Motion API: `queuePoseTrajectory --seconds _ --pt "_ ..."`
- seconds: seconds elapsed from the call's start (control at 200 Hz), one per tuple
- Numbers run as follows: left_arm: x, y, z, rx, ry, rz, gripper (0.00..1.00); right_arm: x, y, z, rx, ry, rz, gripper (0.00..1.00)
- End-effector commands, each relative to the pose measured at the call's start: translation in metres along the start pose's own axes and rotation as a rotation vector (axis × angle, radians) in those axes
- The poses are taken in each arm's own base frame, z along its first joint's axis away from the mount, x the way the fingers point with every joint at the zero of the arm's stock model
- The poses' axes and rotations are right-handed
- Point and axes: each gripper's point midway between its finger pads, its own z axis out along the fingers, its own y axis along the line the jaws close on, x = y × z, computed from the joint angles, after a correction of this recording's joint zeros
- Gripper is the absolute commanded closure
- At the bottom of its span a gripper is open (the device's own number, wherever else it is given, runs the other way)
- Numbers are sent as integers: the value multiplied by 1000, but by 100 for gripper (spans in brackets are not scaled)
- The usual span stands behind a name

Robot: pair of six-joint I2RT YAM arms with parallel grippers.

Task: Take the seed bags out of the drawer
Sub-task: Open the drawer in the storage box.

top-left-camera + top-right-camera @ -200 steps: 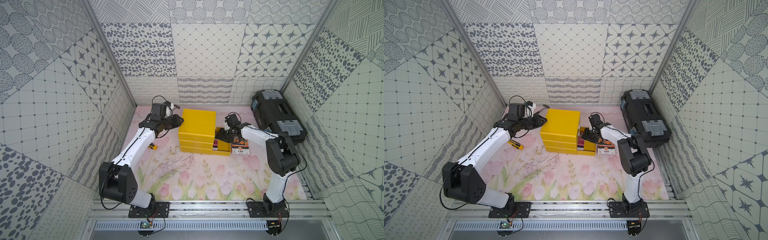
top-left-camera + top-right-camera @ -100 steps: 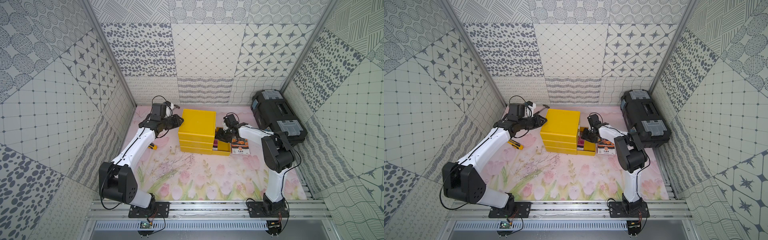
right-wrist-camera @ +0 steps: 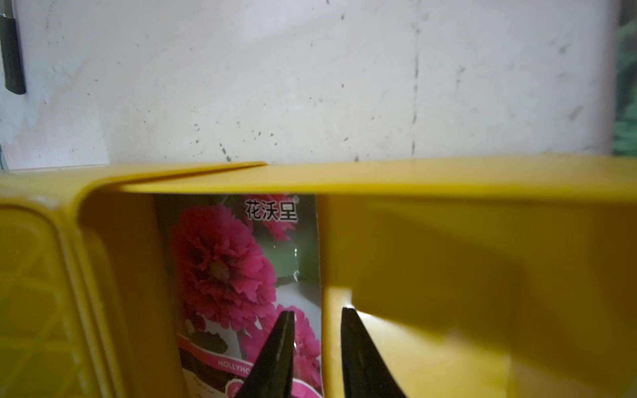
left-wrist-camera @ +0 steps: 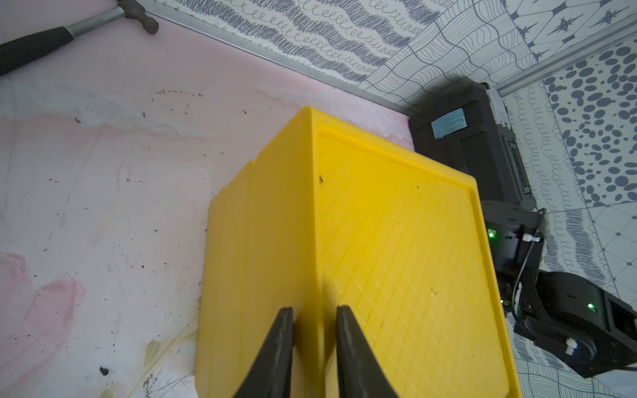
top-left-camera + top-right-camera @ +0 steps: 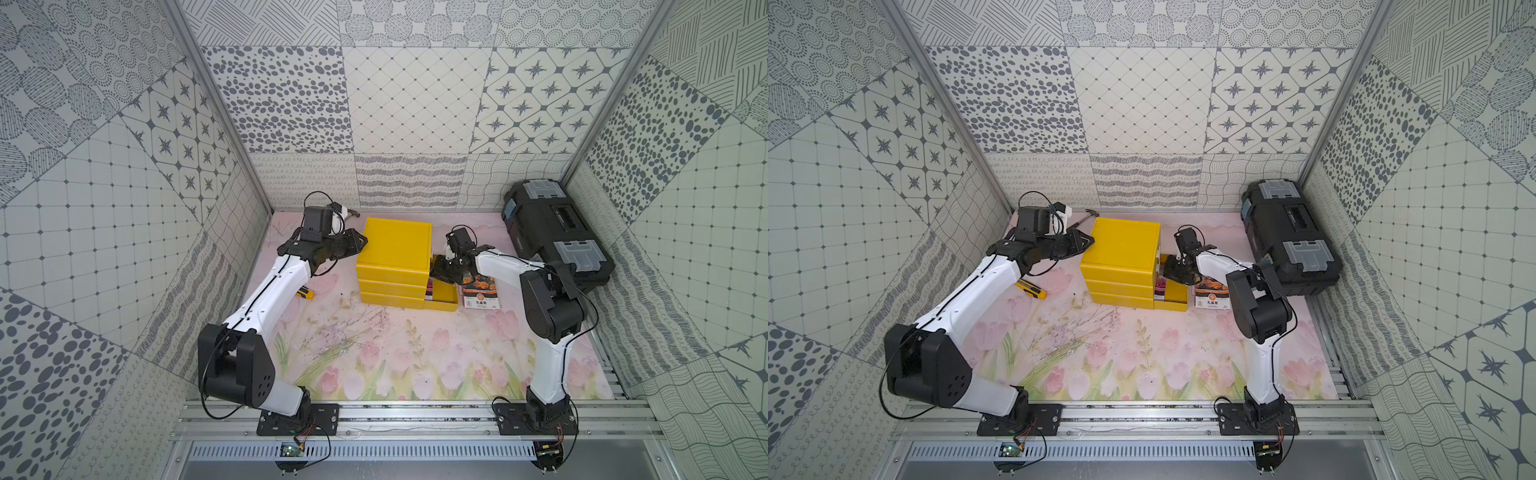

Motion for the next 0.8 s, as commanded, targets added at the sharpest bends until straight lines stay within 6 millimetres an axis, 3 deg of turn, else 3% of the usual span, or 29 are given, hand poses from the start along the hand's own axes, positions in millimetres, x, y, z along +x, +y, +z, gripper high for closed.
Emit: queuePoseTrajectory --seconds 0.0,0.27,0.53,0.625,0.796 --pt "62 26 0 -101 236 -84 76 0 -1 9 24 -12 -23 70" --pt "61 26 0 -102 234 -84 75 -8 -34 -16 226 -66 -106 68" --pt "61 26 0 -101 234 -85 75 -19 -59 -31 262 -85 -87 67" --pt "61 27 0 -102 234 -86 75 -26 -57 -37 249 -98 -91 65" --pt "62 27 1 -103 237 -86 75 -33 -31 -50 164 -117 -100 60"
